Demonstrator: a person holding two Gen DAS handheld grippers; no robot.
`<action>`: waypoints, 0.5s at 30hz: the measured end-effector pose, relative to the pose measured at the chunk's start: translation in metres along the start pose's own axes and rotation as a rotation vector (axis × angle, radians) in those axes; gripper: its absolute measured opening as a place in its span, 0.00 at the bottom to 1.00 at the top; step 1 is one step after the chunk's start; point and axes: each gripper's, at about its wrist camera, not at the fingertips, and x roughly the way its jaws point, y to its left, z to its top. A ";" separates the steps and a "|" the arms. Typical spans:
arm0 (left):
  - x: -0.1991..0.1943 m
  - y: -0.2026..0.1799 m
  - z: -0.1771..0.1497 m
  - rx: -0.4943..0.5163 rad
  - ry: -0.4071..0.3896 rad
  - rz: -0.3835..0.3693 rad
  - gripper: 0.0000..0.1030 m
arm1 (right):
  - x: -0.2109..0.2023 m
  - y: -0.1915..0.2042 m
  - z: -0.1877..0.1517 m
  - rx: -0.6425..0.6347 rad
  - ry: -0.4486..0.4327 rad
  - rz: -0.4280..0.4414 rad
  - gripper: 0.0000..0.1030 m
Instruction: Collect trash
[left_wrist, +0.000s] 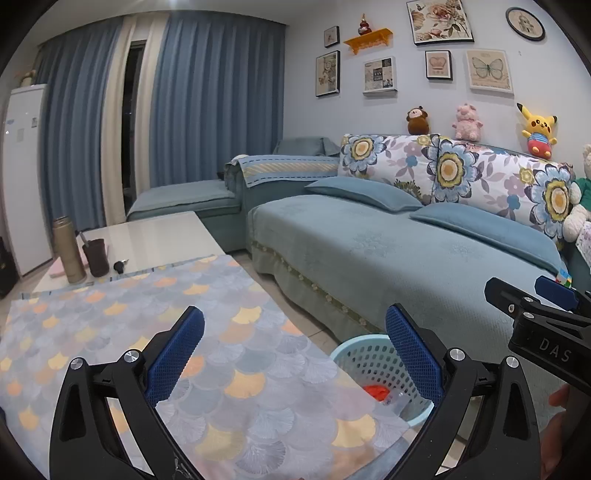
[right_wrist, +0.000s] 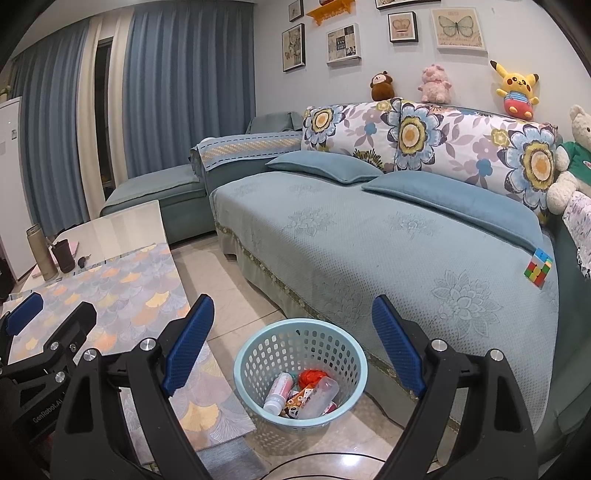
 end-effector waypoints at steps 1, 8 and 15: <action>0.000 0.000 0.000 0.000 0.001 -0.002 0.93 | 0.000 0.000 0.000 -0.001 0.000 -0.001 0.80; 0.000 0.000 0.000 -0.002 0.002 0.001 0.93 | 0.001 0.000 0.000 0.002 0.003 0.000 0.80; -0.002 0.000 0.000 -0.011 -0.002 -0.006 0.93 | 0.003 -0.002 -0.001 0.003 0.006 0.000 0.80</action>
